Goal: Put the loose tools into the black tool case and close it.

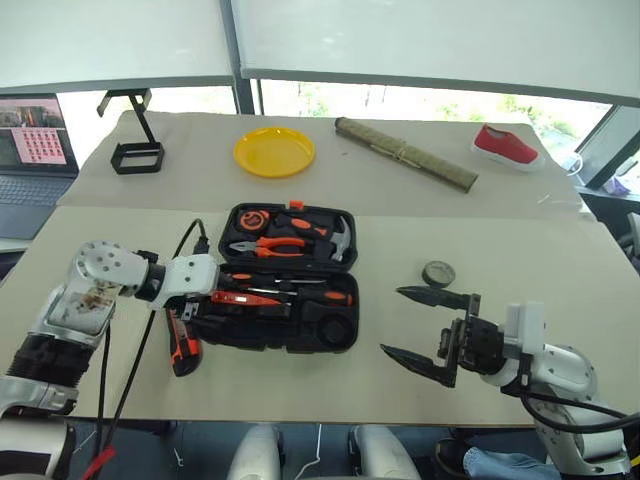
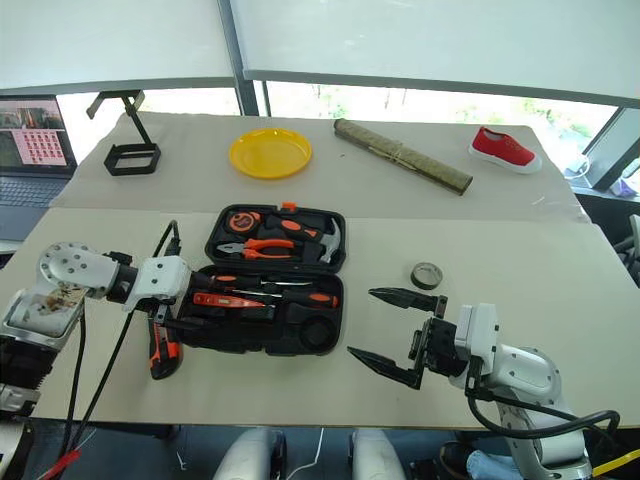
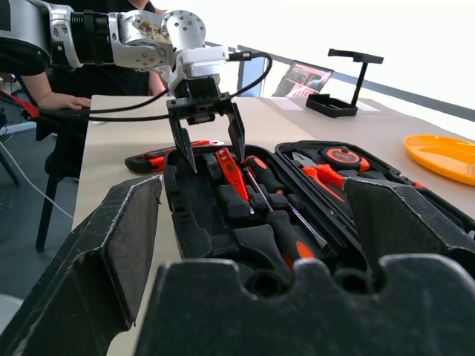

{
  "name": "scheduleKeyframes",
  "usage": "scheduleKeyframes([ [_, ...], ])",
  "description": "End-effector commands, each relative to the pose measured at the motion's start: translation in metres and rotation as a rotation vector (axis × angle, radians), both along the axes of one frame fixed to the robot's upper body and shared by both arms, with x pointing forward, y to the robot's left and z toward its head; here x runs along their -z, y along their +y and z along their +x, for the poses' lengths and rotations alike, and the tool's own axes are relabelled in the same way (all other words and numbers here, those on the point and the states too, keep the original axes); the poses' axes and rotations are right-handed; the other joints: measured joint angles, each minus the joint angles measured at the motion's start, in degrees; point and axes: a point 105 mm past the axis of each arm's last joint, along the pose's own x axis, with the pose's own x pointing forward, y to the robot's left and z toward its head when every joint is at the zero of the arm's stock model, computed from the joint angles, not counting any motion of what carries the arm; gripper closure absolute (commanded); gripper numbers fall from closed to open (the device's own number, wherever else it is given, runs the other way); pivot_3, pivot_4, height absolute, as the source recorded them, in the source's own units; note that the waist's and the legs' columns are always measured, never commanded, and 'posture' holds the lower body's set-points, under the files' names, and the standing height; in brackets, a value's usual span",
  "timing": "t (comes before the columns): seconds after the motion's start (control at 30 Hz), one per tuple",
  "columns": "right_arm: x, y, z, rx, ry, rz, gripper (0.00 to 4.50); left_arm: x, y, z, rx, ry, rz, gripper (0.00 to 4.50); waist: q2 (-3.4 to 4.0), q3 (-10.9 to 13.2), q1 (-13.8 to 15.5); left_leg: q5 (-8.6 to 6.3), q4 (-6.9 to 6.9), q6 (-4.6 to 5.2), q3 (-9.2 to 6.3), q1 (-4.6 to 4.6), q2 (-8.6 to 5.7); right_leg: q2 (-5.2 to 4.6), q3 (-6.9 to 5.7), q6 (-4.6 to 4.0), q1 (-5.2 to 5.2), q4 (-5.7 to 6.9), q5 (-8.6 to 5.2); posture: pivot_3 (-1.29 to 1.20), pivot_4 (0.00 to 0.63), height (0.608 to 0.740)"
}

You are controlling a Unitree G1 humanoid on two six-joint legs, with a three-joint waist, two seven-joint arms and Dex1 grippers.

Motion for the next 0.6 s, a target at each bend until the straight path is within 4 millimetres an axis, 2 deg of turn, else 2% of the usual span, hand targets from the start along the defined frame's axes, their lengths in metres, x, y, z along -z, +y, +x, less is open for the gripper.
scheduleKeyframes([
  [0.03,-0.01,0.004,0.002,-0.009,-0.055,0.031,0.0,-0.028,-0.003,0.0,-0.011,-0.025,-0.18,1.03,0.0,0.0,0.0,0.0,0.0,0.0,0.0,0.0,-0.01,-0.01,0.0,0.0,0.0,0.0,0.0,0.0,0.15,0.74],
  [0.17,-0.017,0.01,0.005,-0.014,-0.076,0.059,0.0,-0.021,-0.006,-0.001,-0.03,0.016,-0.261,2.12,0.0,0.0,0.0,0.0,0.01,0.0,-0.01,0.01,-0.01,-0.01,-0.01,0.01,0.01,0.0,0.0,0.0,0.15,0.74],
  [0.37,-0.018,0.016,0.008,-0.023,-0.089,0.068,0.0,0.004,-0.011,0.009,-0.079,0.035,-0.337,4.29,0.0,0.0,0.0,0.0,0.02,0.0,-0.03,0.0,-0.02,-0.01,-0.03,0.0,0.02,0.02,0.0,0.0,0.15,0.74],
  [0.4,-0.018,0.017,0.009,-0.024,-0.089,0.068,0.0,0.006,-0.011,0.01,-0.082,0.037,-0.338,4.46,0.0,0.0,0.0,0.0,0.04,0.0,-0.03,0.0,-0.02,-0.01,-0.03,0.0,0.01,0.02,0.0,0.0,0.15,0.74],
  [0.6,-0.016,0.02,0.009,-0.025,-0.092,0.073,0.0,0.026,-0.011,0.012,-0.108,0.042,-0.301,4.46,0.0,0.0,0.0,0.0,0.05,0.0,-0.04,-0.02,-0.02,-0.01,-0.04,0.0,0.01,0.01,0.0,0.0,0.15,0.74],
])
